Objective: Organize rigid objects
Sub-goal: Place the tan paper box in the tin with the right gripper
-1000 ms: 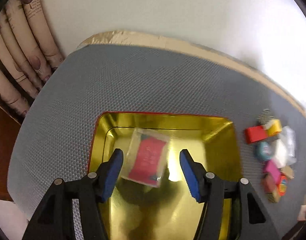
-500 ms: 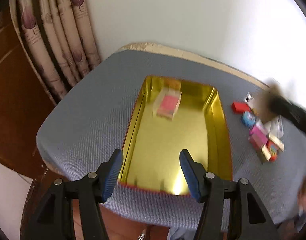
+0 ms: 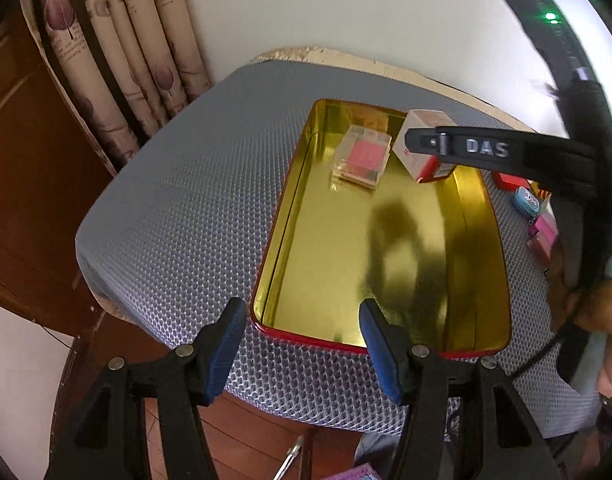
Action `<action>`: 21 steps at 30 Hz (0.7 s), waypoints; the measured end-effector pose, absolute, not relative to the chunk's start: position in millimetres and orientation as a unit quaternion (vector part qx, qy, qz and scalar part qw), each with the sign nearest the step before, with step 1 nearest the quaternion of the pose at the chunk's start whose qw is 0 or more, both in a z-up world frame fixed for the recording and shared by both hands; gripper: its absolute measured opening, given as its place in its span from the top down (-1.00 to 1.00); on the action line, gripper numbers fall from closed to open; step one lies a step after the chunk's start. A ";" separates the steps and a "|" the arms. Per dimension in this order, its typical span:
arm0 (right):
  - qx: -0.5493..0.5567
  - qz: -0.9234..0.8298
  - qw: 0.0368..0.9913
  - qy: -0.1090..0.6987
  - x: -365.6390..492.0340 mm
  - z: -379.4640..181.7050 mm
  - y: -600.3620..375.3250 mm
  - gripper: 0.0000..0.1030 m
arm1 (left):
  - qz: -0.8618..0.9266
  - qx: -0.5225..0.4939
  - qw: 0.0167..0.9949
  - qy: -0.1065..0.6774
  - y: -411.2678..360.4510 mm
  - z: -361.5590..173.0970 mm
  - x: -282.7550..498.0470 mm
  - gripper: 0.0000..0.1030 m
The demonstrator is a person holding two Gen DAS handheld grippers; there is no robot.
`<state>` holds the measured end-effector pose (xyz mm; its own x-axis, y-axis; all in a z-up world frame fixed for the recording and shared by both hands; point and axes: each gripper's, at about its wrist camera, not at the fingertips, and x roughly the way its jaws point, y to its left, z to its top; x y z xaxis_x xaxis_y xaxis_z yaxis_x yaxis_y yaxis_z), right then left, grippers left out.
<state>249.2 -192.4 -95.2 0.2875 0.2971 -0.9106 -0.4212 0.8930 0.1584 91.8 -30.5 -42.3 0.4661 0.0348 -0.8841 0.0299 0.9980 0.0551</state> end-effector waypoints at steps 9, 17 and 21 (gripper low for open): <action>-0.077 0.210 0.798 0.560 258.5 -112.7 -186.2 0.15 | 0.006 0.041 0.852 0.522 -33.0 -48.2 94.6 -0.17; -0.049 0.216 0.819 0.530 255.7 -92.8 -196.8 -0.03 | 0.007 0.051 0.850 0.525 -37.0 -49.5 95.1 -0.17; 0.000 0.224 0.840 0.494 237.0 -57.1 -226.5 -0.21 | 0.008 0.065 0.852 0.519 -43.1 -47.0 91.0 -0.17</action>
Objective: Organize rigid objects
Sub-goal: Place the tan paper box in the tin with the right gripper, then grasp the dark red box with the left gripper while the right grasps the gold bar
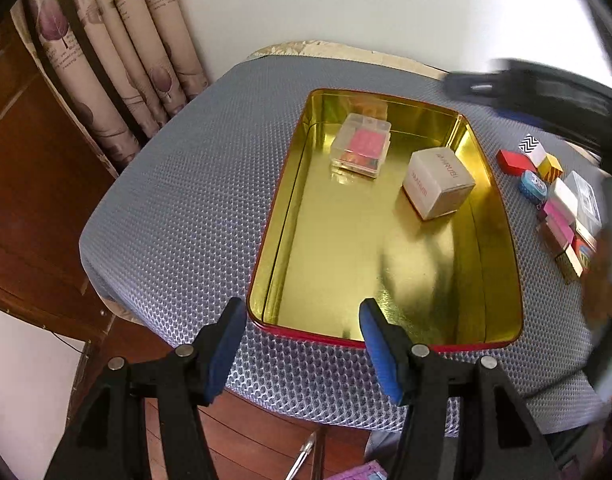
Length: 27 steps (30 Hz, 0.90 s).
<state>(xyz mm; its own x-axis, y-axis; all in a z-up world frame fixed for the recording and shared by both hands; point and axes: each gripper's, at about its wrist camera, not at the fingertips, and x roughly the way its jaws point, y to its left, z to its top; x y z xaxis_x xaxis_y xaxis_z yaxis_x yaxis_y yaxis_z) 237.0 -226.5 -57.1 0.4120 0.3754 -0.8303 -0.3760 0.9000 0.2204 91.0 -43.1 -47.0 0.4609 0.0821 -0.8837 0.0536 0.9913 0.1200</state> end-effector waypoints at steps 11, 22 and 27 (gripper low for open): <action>-0.100 0.027 0.893 0.439 118.6 -30.9 -417.5 -0.68 | -0.001 0.103 0.869 0.483 -72.0 -26.2 72.6 -0.17; -0.063 -0.124 0.865 0.482 76.6 -67.5 -563.5 -0.68 | -0.075 0.155 0.866 0.470 -154.3 -13.8 51.7 -0.17; -0.057 -0.115 0.867 0.482 83.9 -72.8 -560.2 -0.81 | -0.134 0.162 0.850 0.483 -196.3 -17.8 50.4 -0.17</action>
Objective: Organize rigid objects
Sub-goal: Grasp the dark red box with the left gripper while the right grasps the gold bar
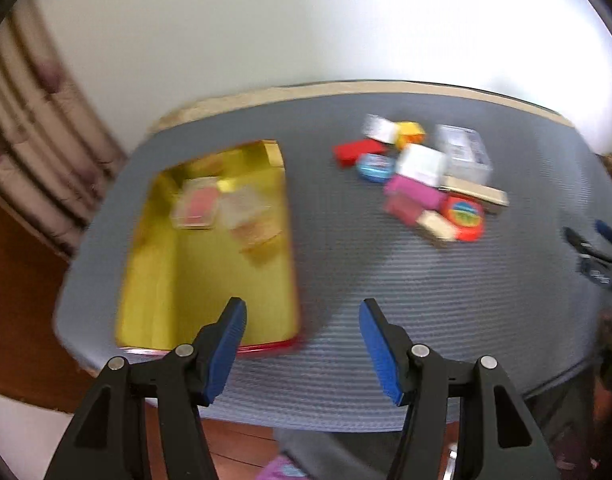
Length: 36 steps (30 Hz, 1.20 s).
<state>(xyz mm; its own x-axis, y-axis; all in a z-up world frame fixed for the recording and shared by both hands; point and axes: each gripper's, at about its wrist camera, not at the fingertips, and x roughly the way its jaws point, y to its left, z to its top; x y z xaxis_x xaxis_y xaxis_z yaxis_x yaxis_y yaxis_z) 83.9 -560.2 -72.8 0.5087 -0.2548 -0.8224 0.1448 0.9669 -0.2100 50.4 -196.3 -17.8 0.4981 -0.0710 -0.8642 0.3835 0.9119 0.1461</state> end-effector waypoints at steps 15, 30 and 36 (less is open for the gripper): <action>-0.007 -0.073 0.879 0.472 75.4 -67.4 -568.8 -0.89 | -0.223 0.019 0.751 0.621 -266.8 -76.2 119.3 -0.17; -0.003 -0.044 0.878 0.477 76.1 -68.3 -563.7 -0.92 | -0.157 -0.078 0.730 0.661 -277.7 -105.5 172.4 -0.16; -0.003 -0.043 0.878 0.477 75.3 -68.3 -563.7 -0.93 | -0.125 -0.082 0.739 0.656 -264.4 -107.0 177.6 0.56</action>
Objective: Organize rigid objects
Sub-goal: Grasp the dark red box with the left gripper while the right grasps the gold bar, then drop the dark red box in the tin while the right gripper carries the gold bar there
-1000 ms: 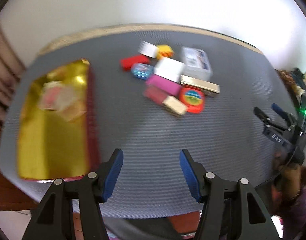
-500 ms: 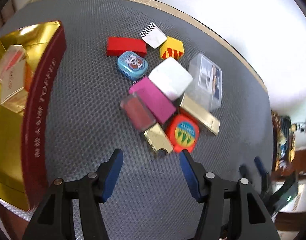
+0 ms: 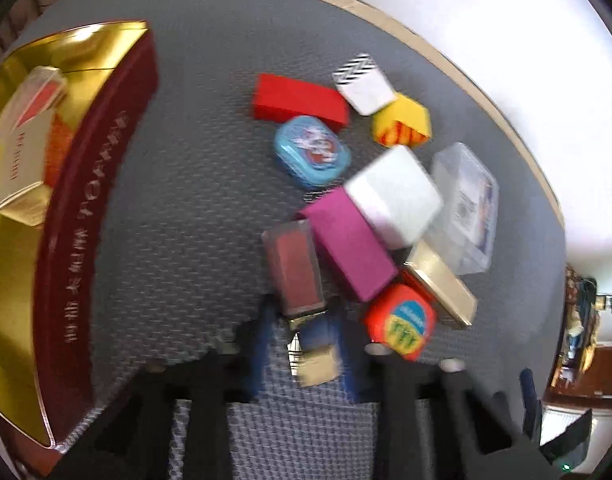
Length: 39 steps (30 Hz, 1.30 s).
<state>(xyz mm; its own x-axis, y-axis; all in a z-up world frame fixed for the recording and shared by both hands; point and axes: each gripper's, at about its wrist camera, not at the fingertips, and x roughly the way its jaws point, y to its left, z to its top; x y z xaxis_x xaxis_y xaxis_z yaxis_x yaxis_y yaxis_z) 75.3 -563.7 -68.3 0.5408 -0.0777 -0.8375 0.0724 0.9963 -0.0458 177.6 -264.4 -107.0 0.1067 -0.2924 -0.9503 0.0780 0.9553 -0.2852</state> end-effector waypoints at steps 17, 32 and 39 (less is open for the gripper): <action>-0.005 0.098 0.869 0.485 109.4 -60.0 -525.2 -0.59 | -0.187 -0.056 0.752 0.629 -245.2 -84.0 130.7 0.61; -0.076 0.231 0.784 0.571 187.8 -110.3 -469.2 0.12 | -0.212 -0.070 0.748 0.625 -224.0 -48.9 112.6 0.60; -0.125 0.261 0.753 0.591 208.9 -123.8 -447.8 0.15 | -0.216 -0.066 0.749 0.623 -218.9 -40.9 109.6 0.60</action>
